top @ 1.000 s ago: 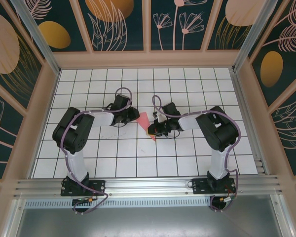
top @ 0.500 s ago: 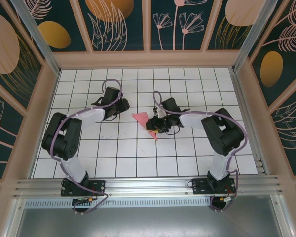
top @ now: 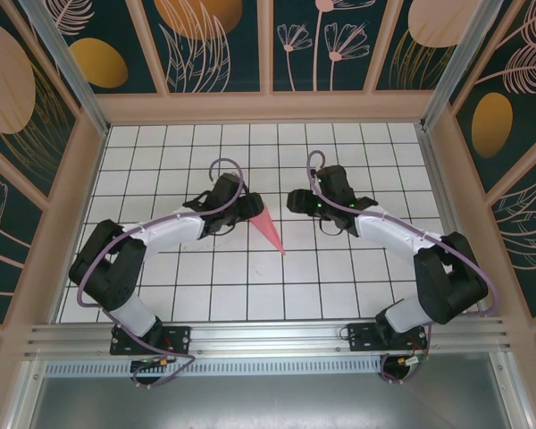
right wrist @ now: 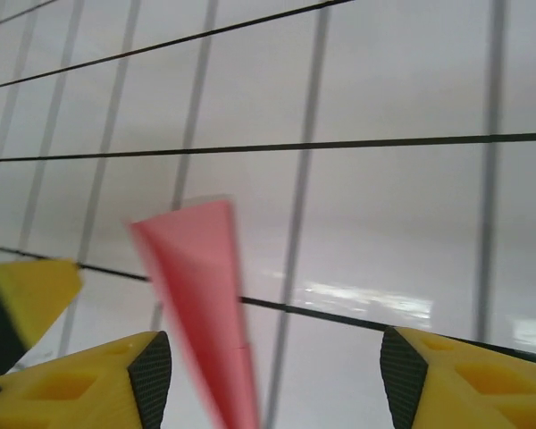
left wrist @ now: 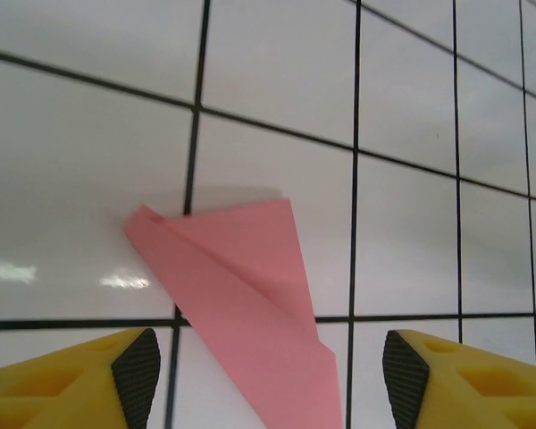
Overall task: Fold a paper plane with a square sheet of paper (pick it up from the middle)
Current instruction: Turn over a paper plane at the center of the table.
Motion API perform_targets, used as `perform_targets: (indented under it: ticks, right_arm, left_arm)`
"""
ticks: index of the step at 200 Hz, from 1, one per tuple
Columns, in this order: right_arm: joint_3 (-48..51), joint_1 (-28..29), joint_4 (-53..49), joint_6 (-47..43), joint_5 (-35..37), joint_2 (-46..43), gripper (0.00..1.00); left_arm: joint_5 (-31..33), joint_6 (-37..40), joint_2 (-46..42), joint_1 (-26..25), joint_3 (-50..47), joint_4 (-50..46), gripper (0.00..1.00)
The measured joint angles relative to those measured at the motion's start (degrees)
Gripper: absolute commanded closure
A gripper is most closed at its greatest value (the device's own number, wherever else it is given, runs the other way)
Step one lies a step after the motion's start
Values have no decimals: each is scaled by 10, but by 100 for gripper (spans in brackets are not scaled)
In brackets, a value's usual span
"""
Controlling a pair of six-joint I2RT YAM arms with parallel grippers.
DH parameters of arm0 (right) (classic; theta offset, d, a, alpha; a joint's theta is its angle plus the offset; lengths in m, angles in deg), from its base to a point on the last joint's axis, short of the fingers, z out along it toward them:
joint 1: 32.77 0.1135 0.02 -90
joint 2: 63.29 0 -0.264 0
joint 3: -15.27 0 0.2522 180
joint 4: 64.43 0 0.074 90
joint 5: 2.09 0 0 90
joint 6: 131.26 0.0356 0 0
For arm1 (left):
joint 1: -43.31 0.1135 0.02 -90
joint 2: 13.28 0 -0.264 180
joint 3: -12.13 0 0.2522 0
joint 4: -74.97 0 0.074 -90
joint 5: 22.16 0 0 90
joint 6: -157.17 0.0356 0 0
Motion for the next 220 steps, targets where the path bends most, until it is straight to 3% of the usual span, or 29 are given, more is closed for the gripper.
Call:
perform_targets:
  ticks: [42, 85, 136, 220]
  right_arm:
    - [48, -30, 2, 3, 67, -10, 27]
    - [63, -36, 9, 5, 87, -14, 27]
    - [69, -38, 12, 7, 96, -18, 27]
    - [69, -38, 14, 14, 96, -18, 28]
  left_arm:
    - [16, -31, 72, -40, 68, -37, 30]
    - [57, -36, 127, -61, 123, -104, 41]
    - [89, -57, 120, -65, 113, -143, 60]
    - [99, -73, 96, -65, 85, -146, 100]
